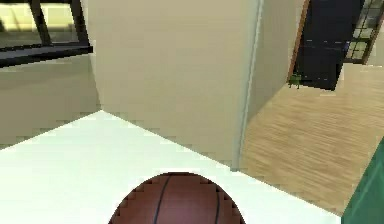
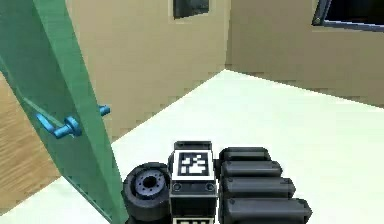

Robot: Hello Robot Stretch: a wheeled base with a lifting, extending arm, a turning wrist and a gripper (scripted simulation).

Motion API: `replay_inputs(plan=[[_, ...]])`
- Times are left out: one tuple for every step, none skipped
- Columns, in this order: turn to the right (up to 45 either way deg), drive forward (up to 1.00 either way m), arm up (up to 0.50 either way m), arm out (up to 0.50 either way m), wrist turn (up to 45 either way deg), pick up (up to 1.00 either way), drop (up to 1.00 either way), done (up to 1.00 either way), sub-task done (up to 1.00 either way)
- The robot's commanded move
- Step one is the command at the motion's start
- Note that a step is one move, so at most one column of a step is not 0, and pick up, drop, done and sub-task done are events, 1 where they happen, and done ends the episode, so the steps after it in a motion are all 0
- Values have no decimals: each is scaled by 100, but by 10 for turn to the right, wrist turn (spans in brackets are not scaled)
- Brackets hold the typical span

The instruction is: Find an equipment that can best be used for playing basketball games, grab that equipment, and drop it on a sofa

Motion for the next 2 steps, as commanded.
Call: replay_inputs(plan=[[240,0,0,0,0,0,0,0,0],[0,55,0,0,0,0,0,0,0]])
